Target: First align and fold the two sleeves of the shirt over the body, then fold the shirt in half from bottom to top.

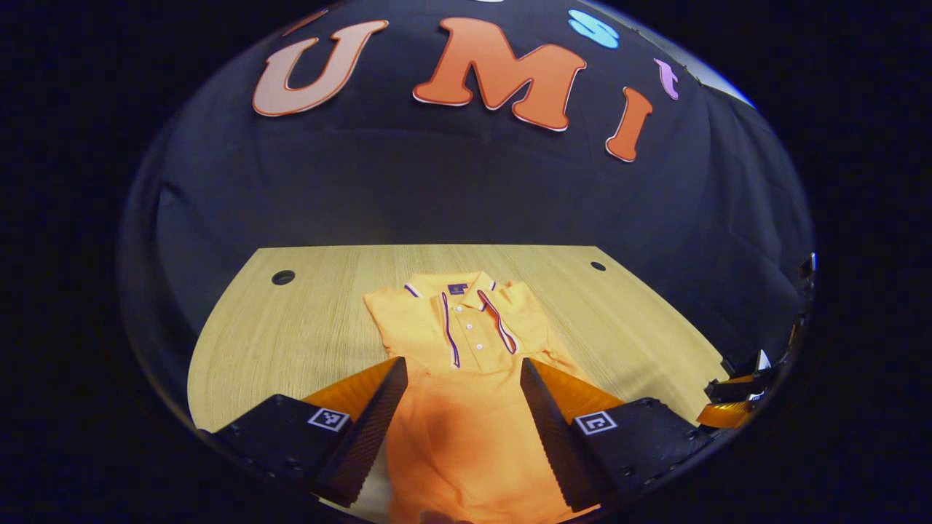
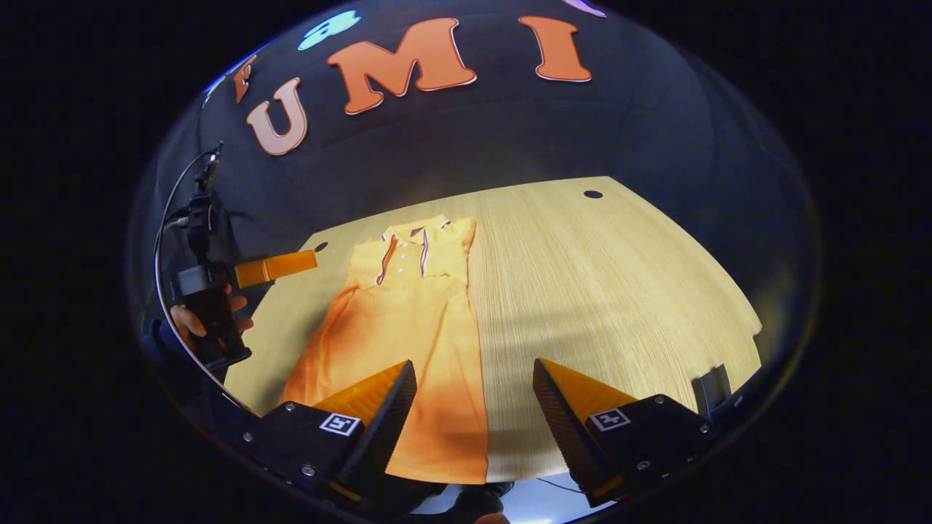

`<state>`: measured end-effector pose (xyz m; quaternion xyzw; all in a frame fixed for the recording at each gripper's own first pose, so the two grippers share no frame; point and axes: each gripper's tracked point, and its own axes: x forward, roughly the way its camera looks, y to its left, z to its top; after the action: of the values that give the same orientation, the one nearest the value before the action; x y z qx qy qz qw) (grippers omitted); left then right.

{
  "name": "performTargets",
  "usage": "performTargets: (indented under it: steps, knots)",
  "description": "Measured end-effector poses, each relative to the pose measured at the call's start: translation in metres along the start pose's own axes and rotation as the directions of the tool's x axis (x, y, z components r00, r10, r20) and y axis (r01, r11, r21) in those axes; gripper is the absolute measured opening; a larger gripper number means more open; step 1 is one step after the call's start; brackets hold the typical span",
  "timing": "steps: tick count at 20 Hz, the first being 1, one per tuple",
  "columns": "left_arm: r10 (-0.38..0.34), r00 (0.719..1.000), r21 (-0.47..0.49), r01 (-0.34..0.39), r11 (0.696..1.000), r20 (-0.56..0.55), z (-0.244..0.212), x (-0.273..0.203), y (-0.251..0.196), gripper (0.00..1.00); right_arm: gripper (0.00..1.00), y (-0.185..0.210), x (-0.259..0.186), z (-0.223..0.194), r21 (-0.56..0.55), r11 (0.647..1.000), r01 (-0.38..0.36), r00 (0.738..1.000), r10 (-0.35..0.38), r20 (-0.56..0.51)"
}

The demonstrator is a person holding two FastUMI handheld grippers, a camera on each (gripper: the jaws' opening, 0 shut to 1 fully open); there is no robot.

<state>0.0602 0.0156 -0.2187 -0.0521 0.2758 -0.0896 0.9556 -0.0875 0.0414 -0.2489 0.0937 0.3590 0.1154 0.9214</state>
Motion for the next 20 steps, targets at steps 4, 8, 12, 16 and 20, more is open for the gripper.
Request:
performTargets:
  steps: [4,8,12,16,20]
  knots:
    - [0.075,0.997,0.021,-0.076,0.997,0.029,-0.020,-0.053,-0.003,0.96,0.98,0.003,-0.008,-0.017,-0.047,0.998,-0.052,0.999,0.051,-0.011]
    - [0.137,0.990,0.029,-0.136,0.990,-0.019,-0.062,-0.089,-0.001,0.98,0.98,0.007,-0.010,-0.038,-0.080,0.993,-0.091,0.995,0.088,-0.037]
    - [0.170,0.984,0.024,-0.169,0.985,-0.049,-0.095,-0.115,0.004,0.99,0.98,0.012,-0.010,-0.059,-0.103,0.988,-0.116,0.992,0.110,-0.064]
    - [0.204,0.975,0.045,-0.200,0.979,-0.094,-0.134,-0.129,0.013,0.99,0.99,0.015,-0.010,-0.083,-0.121,0.985,-0.124,0.989,0.113,-0.096]
    - [0.223,0.961,0.049,-0.218,0.975,-0.165,-0.182,-0.134,0.025,0.99,0.98,0.017,-0.004,-0.114,-0.165,0.978,-0.126,0.984,0.102,-0.144]
